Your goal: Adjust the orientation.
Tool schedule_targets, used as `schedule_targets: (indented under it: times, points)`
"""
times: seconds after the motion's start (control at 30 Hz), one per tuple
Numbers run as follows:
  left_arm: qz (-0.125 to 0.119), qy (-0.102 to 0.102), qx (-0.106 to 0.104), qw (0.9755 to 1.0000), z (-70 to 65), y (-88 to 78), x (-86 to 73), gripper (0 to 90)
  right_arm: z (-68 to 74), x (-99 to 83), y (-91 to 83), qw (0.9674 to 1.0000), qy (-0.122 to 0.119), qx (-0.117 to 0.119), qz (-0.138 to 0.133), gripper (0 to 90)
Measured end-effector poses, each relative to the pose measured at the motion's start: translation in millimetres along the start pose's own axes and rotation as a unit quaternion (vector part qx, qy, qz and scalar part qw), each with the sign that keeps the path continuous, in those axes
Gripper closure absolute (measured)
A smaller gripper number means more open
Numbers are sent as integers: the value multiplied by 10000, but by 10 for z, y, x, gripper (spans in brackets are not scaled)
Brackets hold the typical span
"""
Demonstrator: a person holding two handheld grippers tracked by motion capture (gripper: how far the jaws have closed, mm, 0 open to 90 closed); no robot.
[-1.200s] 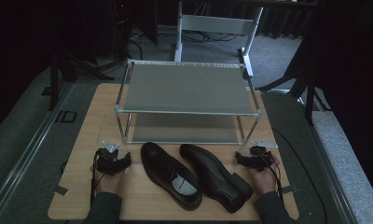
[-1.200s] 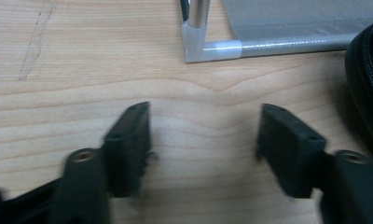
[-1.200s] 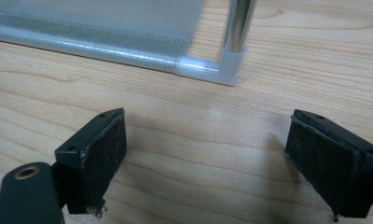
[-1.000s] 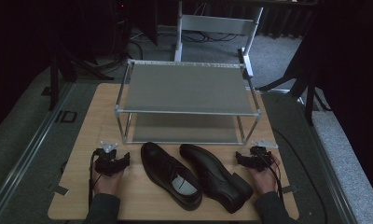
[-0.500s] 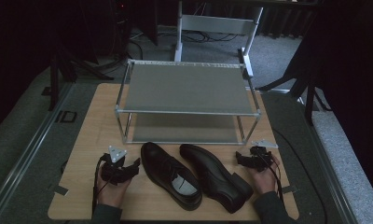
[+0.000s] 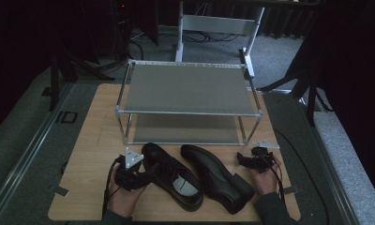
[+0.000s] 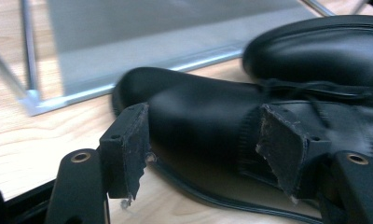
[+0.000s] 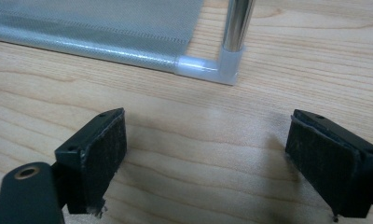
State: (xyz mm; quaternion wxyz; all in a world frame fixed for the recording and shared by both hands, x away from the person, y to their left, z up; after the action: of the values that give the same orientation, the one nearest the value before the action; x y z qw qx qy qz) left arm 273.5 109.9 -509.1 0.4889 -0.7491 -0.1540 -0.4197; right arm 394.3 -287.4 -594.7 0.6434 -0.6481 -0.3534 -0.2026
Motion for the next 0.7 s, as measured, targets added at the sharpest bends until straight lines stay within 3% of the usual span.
schedule_targets:
  times: [0.23, 0.47, 0.7]
  points:
    - [13, 146, -160, 9998, -189, 27, 20, 339, 0, 0, 0, 10000, 1, 0, 0, 120]
    - [53, 251, -317, 9992, -387, 60, 37, 267, 0, 0, 0, 10000, 3, 0, 1, 120]
    - [100, 277, -237, 9993, -485, 98, 32, 188, 0, 0, 0, 10000, 4, -1, 1, 120]
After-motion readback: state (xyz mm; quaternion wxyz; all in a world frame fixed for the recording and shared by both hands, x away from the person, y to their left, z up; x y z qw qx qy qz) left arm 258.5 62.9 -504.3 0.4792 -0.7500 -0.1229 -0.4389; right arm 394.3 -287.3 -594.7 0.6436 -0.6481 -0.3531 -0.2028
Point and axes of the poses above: each handheld gripper's, and its own axes: y roughly forward along the jaws, x roughly out of its top, z roughly to its left, the point moved 5 cm from there along y, roughly forward along the jaws, and after that the axes turned 7 degrees about -x, right-handed, at the moved point
